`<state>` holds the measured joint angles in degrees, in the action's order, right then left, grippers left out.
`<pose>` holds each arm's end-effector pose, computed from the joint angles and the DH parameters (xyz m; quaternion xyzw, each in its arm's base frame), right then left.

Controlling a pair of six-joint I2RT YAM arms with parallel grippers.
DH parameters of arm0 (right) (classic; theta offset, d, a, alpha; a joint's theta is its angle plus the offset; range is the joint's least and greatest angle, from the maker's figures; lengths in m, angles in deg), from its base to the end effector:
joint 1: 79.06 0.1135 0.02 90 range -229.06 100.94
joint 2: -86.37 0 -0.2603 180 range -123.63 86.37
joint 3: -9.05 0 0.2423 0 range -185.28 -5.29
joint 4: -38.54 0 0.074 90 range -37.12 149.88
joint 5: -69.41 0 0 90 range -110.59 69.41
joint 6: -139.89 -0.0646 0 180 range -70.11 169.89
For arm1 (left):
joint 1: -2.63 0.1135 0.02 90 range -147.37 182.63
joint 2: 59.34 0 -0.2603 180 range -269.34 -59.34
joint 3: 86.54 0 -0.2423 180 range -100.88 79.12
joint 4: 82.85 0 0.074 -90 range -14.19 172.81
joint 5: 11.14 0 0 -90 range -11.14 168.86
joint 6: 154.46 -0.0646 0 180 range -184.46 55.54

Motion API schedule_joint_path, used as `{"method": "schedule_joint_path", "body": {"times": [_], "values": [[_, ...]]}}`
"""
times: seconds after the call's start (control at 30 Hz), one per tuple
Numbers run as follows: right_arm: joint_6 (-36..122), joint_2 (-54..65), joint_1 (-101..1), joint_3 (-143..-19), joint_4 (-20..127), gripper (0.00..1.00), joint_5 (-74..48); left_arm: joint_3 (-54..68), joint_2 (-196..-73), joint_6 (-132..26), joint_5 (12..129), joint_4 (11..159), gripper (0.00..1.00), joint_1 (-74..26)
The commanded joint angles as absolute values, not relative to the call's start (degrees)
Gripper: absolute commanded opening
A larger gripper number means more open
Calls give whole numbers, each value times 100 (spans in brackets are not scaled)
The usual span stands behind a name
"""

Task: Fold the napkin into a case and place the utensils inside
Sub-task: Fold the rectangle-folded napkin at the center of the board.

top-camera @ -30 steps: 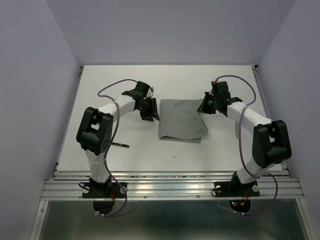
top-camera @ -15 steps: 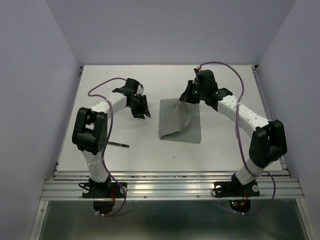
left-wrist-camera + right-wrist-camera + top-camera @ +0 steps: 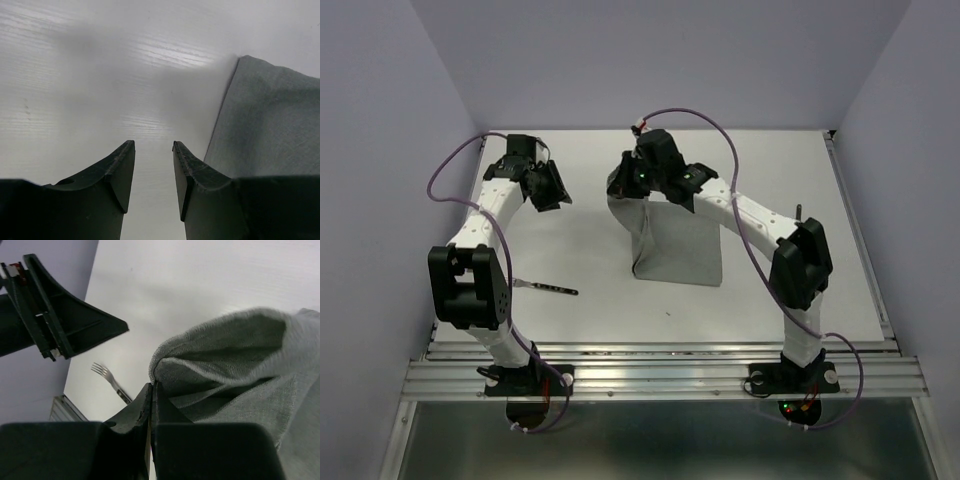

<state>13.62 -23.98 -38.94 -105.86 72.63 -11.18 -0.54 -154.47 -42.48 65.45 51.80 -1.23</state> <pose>0.3540 0.3122 0.3089 -0.0702 0.8592 0.3660 0.3506 0.3779 -0.0405 0.2688 -0.1025 0.9177 -0.1880 0.3346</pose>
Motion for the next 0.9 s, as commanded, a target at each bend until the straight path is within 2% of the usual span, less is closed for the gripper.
{"method": "schedule_joint_path", "body": {"times": [0.0,0.23,0.4,0.67,0.87], "values": [[1122,-2892,-3591,-11451,7222,1,-1224,256,-15215,-4196,6498,5143,47,-28],[841,-3482,-3389,-12121,7187,1,-1338,433,-15268,-4222,6287,5248,46,-10],[744,-3387,-3389,-11937,7126,1,-1575,450,-15321,-4249,6181,5275,46,-10],[481,-2693,-3389,-10954,6897,1,-2496,512,-15347,-4249,6137,5336,46,-19],[42,-1606,-3651,-9399,6529,1,-3060,442,-15417,-4266,6014,5336,46,-10]]}}
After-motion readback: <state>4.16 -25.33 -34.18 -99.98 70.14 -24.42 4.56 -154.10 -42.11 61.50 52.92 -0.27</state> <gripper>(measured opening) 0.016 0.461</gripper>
